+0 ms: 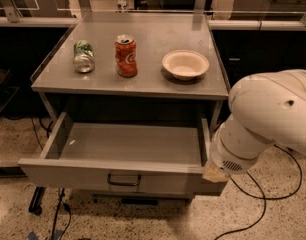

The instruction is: Close top drawer

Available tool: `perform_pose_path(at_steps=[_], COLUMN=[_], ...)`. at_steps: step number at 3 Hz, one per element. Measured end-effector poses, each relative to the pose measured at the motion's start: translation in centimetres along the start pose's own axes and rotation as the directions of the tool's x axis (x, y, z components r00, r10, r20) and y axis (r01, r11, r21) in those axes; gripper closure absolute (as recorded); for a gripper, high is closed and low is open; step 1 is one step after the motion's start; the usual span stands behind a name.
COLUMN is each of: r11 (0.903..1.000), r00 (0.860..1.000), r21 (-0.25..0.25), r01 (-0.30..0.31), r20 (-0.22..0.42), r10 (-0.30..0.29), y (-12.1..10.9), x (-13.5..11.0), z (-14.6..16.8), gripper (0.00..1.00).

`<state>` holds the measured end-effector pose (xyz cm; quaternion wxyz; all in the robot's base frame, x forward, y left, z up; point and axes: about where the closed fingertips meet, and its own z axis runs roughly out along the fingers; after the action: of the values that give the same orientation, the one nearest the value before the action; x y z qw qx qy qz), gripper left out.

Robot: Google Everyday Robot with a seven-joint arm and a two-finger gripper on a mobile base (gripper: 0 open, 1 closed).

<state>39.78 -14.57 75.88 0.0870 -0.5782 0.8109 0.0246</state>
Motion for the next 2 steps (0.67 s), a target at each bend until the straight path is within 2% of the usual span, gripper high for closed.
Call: perform_pose_path(at_steps=[1,2], r11=[0.9993,0.9947], r00=[1.000,0.999], r21=[-0.032,-0.091], r01=[-0.019,-0.048], r20=[0.008,0.001], r10=[0.019,0.048], y=[0.5,1.4], x=[-0.7,-1.3], z=[2.7,6.4], gripper=[1.00,1.00])
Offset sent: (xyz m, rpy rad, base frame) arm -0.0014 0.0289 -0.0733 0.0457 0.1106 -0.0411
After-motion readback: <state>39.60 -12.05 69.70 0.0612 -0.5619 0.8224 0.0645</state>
